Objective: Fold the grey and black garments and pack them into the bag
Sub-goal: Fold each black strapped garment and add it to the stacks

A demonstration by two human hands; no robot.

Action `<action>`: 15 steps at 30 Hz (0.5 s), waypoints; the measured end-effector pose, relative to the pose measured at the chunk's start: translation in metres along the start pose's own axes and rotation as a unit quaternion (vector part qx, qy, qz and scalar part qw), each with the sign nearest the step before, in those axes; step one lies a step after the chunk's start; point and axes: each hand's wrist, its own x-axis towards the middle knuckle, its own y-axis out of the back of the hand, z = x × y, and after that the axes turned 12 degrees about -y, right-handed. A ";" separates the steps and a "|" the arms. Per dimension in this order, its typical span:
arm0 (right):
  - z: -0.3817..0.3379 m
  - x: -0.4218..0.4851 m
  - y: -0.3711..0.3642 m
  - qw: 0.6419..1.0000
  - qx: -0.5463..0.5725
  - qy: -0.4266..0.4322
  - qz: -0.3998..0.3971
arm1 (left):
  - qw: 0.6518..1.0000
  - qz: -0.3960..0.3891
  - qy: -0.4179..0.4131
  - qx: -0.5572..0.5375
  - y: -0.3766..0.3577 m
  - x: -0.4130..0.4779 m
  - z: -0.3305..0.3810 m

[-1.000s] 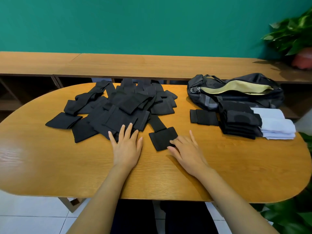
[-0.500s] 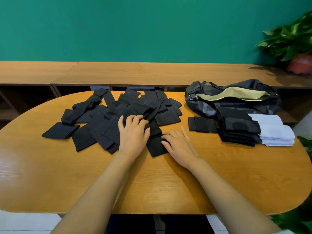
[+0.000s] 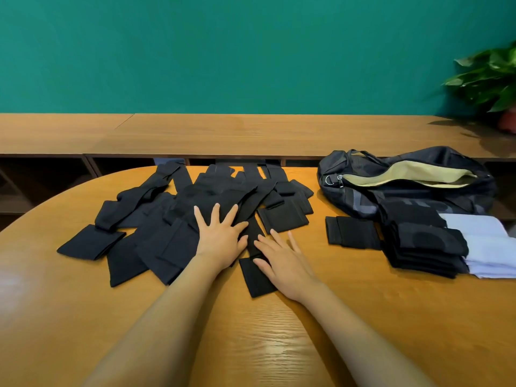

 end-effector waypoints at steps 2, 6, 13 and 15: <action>-0.001 -0.007 -0.002 1.000 0.014 0.007 0.011 | 1.000 0.007 0.011 -0.006 -0.002 -0.001 -0.004; 0.002 -0.025 -0.005 0.999 0.024 0.015 0.015 | 0.999 0.017 0.033 -0.019 -0.004 -0.001 -0.007; 0.010 -0.044 -0.003 0.999 0.011 0.026 0.027 | 0.997 0.042 0.059 -0.032 -0.004 -0.004 -0.005; 0.015 -0.050 -0.002 0.999 0.011 0.031 0.032 | 0.996 0.043 0.066 -0.033 -0.005 -0.006 -0.005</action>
